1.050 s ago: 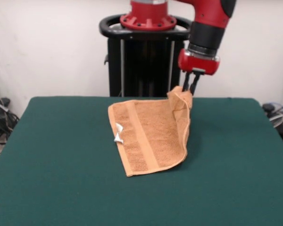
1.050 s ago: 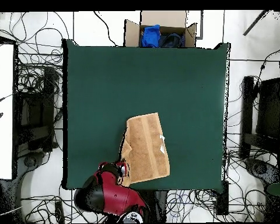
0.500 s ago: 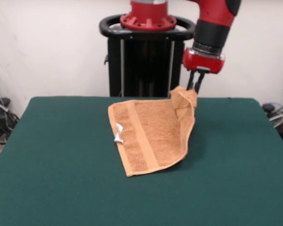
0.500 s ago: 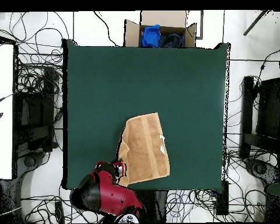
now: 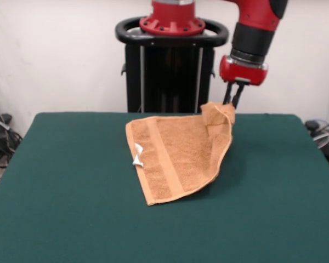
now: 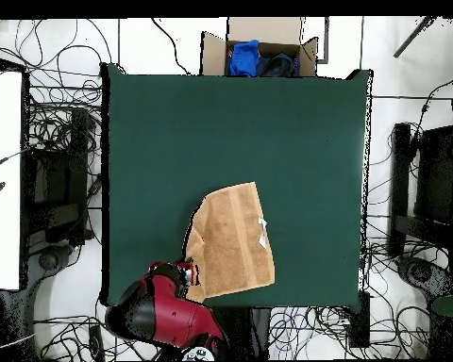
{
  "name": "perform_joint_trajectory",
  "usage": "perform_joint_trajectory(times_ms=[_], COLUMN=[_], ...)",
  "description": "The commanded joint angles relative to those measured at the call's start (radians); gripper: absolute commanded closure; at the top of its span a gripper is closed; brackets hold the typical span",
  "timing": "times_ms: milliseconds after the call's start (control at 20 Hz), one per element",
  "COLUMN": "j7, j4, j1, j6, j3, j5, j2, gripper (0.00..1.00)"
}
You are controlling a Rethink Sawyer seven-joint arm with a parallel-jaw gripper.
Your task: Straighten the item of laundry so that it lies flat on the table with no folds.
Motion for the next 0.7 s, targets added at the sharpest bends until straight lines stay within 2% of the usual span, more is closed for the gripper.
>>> perform_joint_trajectory(times_ms=[50, 550, 700], j7=[0.279, 0.287, 0.289], j4=[-0.094, -0.117, -0.119], j1=[0.008, 0.035, 0.008], j6=[0.108, 0.128, 0.129], j3=[0.108, 0.115, 0.146], j5=[0.089, 0.141, 0.138], j2=[0.008, 0.009, -0.001], gripper=[1.00, 1.00, 1.00])
